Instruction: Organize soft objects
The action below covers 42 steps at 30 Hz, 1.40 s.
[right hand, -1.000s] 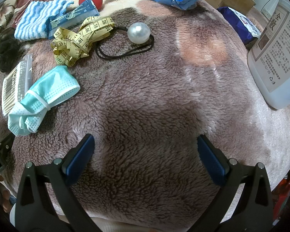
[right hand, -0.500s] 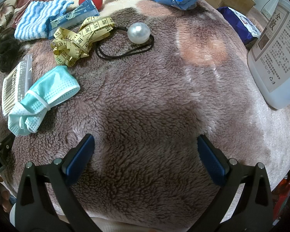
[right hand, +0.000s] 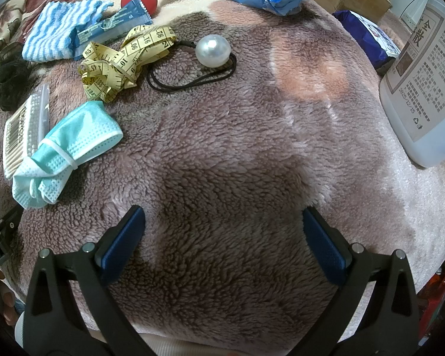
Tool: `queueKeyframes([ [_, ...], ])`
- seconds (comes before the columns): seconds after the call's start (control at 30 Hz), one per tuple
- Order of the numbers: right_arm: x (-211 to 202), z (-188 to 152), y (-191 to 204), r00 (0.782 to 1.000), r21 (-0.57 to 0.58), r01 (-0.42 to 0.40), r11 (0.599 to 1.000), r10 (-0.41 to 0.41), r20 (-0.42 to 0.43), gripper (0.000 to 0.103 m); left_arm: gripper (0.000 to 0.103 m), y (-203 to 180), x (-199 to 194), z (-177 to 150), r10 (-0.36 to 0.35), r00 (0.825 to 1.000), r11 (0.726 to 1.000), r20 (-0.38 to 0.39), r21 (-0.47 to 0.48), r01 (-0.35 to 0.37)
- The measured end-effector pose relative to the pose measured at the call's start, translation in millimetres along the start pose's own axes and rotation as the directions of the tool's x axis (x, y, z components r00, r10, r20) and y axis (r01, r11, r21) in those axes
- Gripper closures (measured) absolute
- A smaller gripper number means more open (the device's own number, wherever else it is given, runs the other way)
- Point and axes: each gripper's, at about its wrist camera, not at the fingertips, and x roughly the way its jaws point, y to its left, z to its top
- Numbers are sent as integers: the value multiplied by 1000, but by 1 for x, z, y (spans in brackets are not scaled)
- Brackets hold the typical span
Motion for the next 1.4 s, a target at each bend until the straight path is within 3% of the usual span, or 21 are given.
queueKeyframes([
  [0.27,-16,7,4,1000,-14,-7,1000,7,8,0,0,-4,-15,8,13,1000,1000,1,10,-13],
  [0.63,-86,22,-10,990,-11,-98,995,98,104,0,0,-11,-69,41,-116,991,993,64,-3,117],
  [0.83,-101,33,-20,985,5,-121,993,119,124,0,0,-25,-51,49,-116,993,992,31,-37,117],
  [1.17,-87,37,-27,983,11,-143,990,140,116,0,1,-47,9,75,-112,991,989,-70,-106,104],
  [1.27,-83,40,-28,980,9,-159,987,157,119,0,9,-49,21,74,-113,989,988,-98,-112,101],
  [1.4,-83,45,-20,966,-22,-216,976,217,137,0,30,-34,11,61,-125,991,983,-44,-138,118],
])
